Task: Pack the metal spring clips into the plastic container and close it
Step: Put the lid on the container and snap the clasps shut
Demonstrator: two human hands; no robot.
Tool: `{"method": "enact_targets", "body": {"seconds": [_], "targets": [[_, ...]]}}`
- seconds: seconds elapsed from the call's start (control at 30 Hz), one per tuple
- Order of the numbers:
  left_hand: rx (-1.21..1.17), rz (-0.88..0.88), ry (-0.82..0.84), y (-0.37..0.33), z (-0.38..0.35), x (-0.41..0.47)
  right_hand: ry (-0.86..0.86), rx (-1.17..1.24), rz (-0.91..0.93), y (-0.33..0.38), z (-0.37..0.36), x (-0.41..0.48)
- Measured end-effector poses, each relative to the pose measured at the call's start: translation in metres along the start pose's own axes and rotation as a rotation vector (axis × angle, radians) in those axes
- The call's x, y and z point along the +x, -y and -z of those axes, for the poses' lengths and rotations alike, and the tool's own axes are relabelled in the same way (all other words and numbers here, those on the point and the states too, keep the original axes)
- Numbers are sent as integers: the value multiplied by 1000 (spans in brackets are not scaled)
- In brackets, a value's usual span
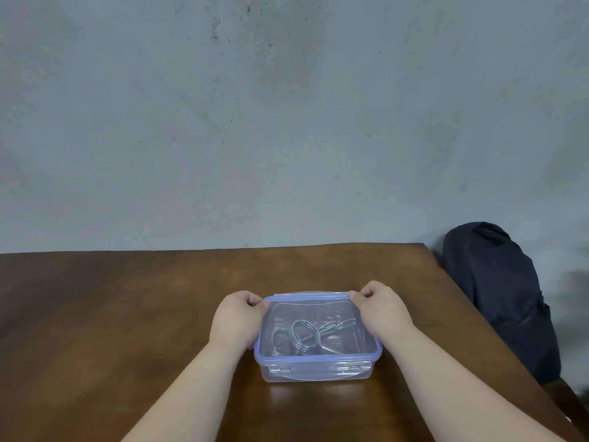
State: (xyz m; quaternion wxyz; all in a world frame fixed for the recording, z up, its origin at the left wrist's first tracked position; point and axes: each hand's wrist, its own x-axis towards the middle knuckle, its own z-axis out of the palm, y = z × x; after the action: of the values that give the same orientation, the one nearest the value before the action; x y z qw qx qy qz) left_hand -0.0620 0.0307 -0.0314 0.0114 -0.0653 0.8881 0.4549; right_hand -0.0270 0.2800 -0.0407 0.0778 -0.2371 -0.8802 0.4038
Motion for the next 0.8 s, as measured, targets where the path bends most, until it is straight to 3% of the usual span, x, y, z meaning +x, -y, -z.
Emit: {"method": "enact_targets", "body": {"seconds": [0.6,0.8], "targets": [[-132,33,1,4,-5,4,50,122,-28,-2,-2,-2],[-463,127,118,7,-19,10,145,353,-50,-10,-8,2]]}}
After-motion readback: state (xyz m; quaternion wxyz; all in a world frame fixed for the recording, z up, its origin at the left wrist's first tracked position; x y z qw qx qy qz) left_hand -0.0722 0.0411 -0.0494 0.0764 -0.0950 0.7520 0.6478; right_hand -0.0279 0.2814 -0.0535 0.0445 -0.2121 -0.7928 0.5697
